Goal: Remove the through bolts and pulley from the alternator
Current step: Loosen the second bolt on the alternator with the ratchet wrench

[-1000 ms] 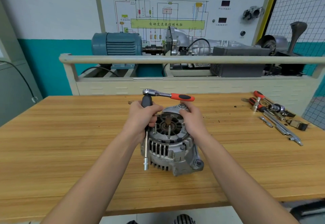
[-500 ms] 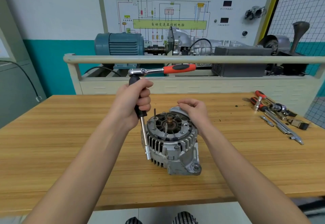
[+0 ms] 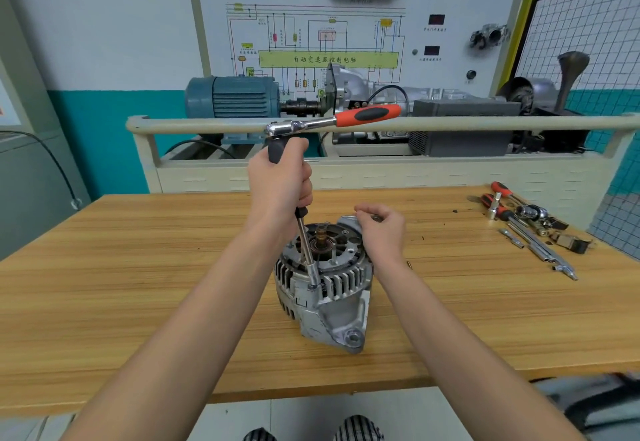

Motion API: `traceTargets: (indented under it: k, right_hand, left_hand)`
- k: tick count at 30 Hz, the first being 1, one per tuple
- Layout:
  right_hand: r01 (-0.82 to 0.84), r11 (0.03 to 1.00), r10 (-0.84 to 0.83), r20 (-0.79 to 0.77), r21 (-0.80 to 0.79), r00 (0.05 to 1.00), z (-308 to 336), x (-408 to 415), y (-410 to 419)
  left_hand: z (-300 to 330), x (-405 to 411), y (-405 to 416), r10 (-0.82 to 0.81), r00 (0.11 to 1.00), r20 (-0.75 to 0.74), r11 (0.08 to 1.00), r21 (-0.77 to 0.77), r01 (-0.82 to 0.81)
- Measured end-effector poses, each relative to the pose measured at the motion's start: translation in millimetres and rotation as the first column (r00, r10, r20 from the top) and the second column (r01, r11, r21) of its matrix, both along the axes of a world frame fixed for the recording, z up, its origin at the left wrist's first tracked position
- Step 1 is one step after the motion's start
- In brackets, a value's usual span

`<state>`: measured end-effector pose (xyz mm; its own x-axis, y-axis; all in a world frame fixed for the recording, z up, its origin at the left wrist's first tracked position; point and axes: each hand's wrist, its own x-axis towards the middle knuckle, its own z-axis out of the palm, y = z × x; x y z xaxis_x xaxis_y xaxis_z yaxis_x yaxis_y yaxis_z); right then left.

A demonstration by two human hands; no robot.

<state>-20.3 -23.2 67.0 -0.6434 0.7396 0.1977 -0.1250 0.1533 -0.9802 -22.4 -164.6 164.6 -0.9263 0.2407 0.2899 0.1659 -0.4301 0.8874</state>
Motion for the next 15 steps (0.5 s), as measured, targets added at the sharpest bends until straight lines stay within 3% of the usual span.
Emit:
traceTargets:
  k: [5, 10, 13, 15]
  right_hand:
    - [0.010, 0.998, -0.011, 0.014, 0.068, 1.000, -2, 2, 2]
    - [-0.081, 0.986, 0.063, 0.124, 0.144, 0.990, 10, 6, 7]
    - [-0.105, 0.982, 0.104, 0.011, 0.158, 0.994, 33, 16, 5]
    - [-0.222, 0.969, 0.237, -0.148, 0.111, 0.960, 55, 27, 0]
  left_hand:
    - [-1, 4, 1, 0.029, 0.998, -0.056, 0.999, -0.024, -0.030]
    - [-1, 7, 3, 0.045, 0.994, -0.101, 0.996, -0.073, -0.053]
    - [-1, 9, 4, 0.039, 0.992, -0.121, 0.996, -0.078, -0.049]
    - [-1, 11, 5, 0.031, 0.991, -0.134, 0.996, -0.077, -0.042]
